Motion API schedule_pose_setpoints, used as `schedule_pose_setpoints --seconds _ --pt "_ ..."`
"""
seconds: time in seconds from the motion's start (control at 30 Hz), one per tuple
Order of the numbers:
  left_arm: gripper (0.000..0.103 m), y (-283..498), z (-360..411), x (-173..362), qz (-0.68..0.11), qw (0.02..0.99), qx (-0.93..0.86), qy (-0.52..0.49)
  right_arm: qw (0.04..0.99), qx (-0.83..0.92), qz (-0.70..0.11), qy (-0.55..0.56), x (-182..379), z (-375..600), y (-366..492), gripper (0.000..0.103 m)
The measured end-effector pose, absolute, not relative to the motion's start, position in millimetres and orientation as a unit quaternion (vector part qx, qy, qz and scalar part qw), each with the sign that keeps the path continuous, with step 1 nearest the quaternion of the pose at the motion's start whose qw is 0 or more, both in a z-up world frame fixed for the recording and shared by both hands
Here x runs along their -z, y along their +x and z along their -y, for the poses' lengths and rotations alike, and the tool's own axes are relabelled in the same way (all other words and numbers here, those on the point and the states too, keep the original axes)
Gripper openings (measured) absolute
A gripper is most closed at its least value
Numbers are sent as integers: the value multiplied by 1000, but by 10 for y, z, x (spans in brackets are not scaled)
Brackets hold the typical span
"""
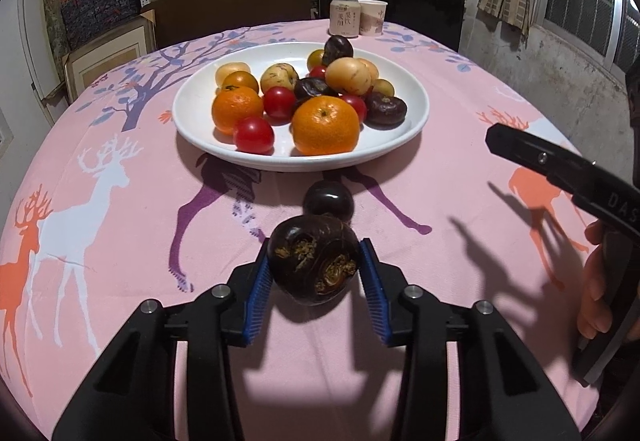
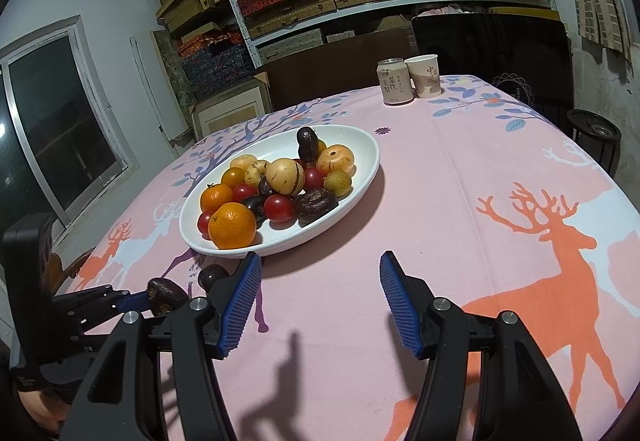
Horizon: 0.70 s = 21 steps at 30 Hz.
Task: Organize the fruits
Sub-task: 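Grasp the large dark mangosteen with the left tool while the right tool grasps a small dark fruit, then grasp the last small dark plum with the right tool while the left tool holds the mangosteen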
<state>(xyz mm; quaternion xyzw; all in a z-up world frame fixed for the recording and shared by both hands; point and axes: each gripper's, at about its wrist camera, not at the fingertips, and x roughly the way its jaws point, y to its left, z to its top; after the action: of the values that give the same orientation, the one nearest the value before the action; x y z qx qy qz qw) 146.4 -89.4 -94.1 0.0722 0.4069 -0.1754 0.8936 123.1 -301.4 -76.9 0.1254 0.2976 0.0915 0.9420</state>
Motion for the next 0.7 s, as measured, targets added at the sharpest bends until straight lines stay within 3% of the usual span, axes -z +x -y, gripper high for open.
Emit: schedule_pose_setpoints --seconds 0.4,0.7 --pt "41 1450 198 862 -390 908 150 6 933 -105 -320 124 803 2916 1252 62" --pt "41 1514 55 879 -378 913 151 -24 914 -149 -378 -10 810 1974 1399 61"
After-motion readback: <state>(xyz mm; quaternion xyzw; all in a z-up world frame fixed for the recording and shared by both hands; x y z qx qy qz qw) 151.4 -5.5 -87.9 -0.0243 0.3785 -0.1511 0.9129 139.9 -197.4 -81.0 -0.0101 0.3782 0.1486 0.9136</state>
